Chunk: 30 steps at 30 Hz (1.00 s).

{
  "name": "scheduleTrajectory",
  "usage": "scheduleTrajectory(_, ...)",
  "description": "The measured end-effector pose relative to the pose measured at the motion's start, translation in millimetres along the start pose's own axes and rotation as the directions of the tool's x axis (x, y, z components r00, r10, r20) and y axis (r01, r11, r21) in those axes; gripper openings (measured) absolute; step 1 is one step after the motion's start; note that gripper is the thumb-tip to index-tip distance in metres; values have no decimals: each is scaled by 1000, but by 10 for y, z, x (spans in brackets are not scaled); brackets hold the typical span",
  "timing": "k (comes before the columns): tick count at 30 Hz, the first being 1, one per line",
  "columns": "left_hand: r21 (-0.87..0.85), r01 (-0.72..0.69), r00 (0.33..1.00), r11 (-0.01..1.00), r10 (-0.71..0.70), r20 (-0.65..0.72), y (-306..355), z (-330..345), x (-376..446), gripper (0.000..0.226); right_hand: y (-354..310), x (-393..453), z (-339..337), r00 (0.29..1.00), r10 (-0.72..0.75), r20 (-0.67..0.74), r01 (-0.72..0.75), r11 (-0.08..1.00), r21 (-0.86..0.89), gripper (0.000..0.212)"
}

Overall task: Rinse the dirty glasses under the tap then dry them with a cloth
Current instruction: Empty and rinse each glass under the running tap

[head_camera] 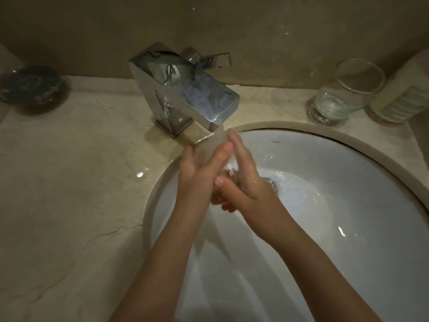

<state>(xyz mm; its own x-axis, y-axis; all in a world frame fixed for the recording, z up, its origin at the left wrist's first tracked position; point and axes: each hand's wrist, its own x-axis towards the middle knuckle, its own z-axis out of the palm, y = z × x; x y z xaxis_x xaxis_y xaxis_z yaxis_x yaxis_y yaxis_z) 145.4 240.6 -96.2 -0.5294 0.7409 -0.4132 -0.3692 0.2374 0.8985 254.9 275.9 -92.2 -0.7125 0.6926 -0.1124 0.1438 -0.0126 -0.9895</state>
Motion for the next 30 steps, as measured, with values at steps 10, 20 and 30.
scheduleTrajectory(10,-138,62,993,988,-48,104,-52,17,6,75,28,-3,2,993,109,47,-119,905,408,55)
scheduleTrajectory(20,-118,35,969,992,-5,248,45,-233,-116,48,-32,-77,-50,991,120,60,-130,971,202,70)
scheduleTrajectory(30,-87,98,990,991,-89,106,272,-180,-348,21,-261,-279,-108,943,333,-9,-329,935,129,61)
